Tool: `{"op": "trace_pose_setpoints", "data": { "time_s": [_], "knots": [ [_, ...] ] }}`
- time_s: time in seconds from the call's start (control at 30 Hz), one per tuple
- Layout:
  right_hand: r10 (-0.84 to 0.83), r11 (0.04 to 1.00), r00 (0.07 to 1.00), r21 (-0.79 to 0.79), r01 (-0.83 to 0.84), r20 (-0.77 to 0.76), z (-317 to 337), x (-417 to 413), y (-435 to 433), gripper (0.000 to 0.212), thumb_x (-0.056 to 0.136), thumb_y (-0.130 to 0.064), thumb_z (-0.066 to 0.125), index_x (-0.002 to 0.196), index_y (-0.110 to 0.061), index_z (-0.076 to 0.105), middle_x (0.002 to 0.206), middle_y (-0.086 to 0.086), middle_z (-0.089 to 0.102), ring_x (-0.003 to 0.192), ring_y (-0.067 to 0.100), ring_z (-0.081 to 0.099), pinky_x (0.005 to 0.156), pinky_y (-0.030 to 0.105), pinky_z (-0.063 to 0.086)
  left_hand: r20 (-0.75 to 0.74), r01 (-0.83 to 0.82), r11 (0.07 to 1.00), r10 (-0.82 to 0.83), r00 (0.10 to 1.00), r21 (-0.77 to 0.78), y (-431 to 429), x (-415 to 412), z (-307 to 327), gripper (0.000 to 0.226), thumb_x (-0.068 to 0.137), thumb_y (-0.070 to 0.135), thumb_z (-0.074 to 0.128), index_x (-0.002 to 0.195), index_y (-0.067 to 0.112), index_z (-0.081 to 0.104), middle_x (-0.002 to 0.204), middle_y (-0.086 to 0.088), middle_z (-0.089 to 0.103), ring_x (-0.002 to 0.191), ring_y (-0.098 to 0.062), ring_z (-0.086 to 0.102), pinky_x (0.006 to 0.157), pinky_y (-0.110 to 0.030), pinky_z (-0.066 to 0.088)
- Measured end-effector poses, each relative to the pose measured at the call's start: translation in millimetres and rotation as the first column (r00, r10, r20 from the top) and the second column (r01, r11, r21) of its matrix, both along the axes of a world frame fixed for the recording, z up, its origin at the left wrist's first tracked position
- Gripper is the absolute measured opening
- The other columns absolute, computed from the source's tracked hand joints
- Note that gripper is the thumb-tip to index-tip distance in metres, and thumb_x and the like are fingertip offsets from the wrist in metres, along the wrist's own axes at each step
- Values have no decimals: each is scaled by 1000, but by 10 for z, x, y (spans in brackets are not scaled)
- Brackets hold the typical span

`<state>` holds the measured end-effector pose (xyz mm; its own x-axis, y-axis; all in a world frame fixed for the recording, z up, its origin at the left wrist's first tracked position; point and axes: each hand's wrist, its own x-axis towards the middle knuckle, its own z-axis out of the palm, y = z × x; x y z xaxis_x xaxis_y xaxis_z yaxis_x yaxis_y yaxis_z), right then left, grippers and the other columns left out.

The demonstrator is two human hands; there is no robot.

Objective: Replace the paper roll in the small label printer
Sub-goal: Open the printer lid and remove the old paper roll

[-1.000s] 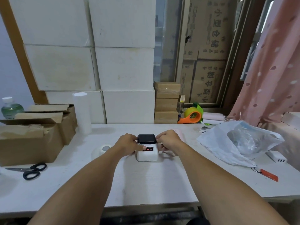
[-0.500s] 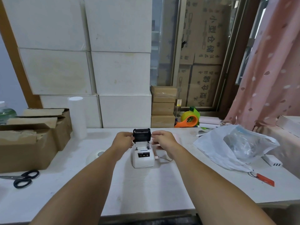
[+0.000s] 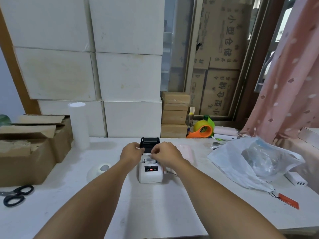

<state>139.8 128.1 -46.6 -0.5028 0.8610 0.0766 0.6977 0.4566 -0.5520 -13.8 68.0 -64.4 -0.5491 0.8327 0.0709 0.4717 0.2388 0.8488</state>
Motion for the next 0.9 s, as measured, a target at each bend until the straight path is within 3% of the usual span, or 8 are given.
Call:
{"op": "trace_pose_setpoints", "data": {
  "time_s": [0.1,0.2,0.33,0.47,0.57,0.7,0.9],
  "knots": [
    [45,999,991,-17,-43,127,23,-93,12,12,84,-22,76,88,-33,80,105,-5,76,99,20,68,81,32,57,-65,-21,1000,21,998,0,26,-67,-60,21,101,22,53,101,15,72,85,-5,67,80,-27,59,76,-37,51],
    [40,996,982,-90,-24,183,9,-156,35,23,83,-14,70,90,-30,85,104,-4,77,99,23,70,87,37,62,-82,-15,1000,15,996,8,6,-123,-91,23,102,23,52,103,17,74,80,-2,67,77,-26,60,70,-32,46],
    [82,983,972,-179,-42,221,52,-182,53,34,82,-9,59,79,-33,84,95,-1,77,88,30,77,78,43,67,-101,10,1000,-10,995,0,-10,-145,-86,22,101,29,57,105,18,75,82,1,68,85,-26,65,75,-33,50],
    [123,975,956,-214,-65,268,81,-192,92,33,83,-12,61,70,-36,79,94,2,78,87,35,80,77,49,67,-76,22,1000,-21,997,18,10,-155,-93,21,100,29,57,105,21,75,90,0,74,87,-28,70,82,-40,57],
    [150,975,945,-202,-93,289,81,-209,98,33,86,-11,59,80,-36,80,98,1,78,91,31,78,81,47,67,-112,40,998,-35,993,44,16,-135,-133,22,102,25,53,104,23,75,90,-6,75,83,-31,69,81,-47,58],
    [169,978,936,-168,-122,307,71,-213,86,41,91,-6,56,106,-32,83,112,2,75,102,28,72,88,42,64,-117,21,999,-17,993,34,21,-132,-142,23,101,28,52,99,24,75,87,-3,76,77,-32,68,77,-43,56],
    [159,980,956,-158,-123,248,26,-193,116,31,92,-13,68,112,-32,81,118,2,74,106,25,70,92,41,62,-83,18,1000,-17,996,10,21,-142,-112,26,100,29,53,92,21,76,86,-7,76,80,-36,71,78,-43,56]
  ]
}}
